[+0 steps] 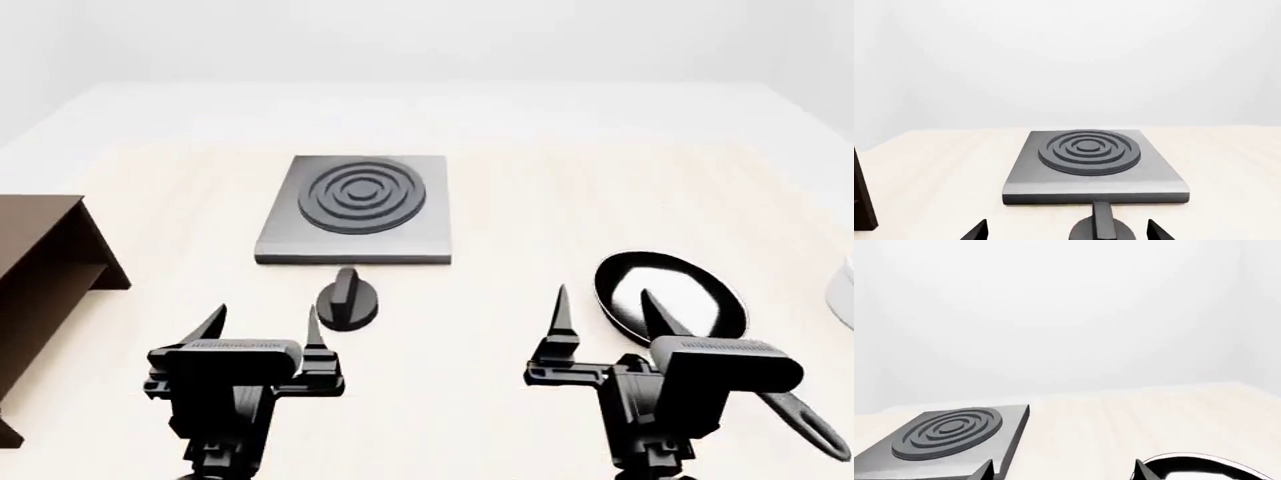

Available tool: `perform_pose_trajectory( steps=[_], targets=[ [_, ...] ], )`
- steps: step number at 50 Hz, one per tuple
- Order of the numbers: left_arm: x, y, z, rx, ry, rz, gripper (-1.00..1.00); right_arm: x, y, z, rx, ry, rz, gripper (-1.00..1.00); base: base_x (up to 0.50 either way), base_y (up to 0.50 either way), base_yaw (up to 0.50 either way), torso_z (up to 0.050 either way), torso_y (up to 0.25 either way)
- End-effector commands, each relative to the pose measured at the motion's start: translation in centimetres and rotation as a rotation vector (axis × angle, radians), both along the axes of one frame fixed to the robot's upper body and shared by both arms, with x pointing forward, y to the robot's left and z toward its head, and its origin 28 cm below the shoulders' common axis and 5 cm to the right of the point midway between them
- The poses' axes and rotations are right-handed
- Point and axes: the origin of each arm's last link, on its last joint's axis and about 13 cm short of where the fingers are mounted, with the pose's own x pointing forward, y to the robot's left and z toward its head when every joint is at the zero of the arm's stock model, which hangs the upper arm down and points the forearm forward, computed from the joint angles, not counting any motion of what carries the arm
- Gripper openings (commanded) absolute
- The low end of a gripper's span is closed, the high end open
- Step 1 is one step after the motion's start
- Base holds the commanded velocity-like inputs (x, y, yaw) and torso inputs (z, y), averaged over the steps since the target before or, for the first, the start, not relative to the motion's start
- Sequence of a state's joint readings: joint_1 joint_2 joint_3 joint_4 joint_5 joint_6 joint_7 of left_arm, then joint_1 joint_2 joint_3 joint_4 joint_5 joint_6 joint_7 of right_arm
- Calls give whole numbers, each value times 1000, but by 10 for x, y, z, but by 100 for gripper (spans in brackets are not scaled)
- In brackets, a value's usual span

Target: Turn on the stove and put the frying pan on it.

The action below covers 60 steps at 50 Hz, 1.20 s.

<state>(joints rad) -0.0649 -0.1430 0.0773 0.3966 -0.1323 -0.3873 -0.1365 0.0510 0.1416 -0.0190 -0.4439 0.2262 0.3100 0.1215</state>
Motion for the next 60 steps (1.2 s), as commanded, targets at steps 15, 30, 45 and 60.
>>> perform_pose_trajectory(
  steps=[15, 30, 45, 60],
  targets=[
    [0, 1, -2, -5, 7, 7, 100, 2, 0, -1, -1, 34, -27, 100, 422, 0, 0, 0, 1],
    [11, 14, -15, 34, 34, 81, 100, -1, 2, -6, -38, 28, -7, 100, 0, 0, 0, 0, 0],
    [19, 28, -48, 50, 113, 165, 100, -1, 1, -8, -34, 37, -12, 100, 0, 0, 0, 0, 0],
    [22, 23, -68, 80, 178, 156, 100, 0, 0, -10, -34, 46, -12, 100, 0, 0, 0, 0, 0]
  ],
)
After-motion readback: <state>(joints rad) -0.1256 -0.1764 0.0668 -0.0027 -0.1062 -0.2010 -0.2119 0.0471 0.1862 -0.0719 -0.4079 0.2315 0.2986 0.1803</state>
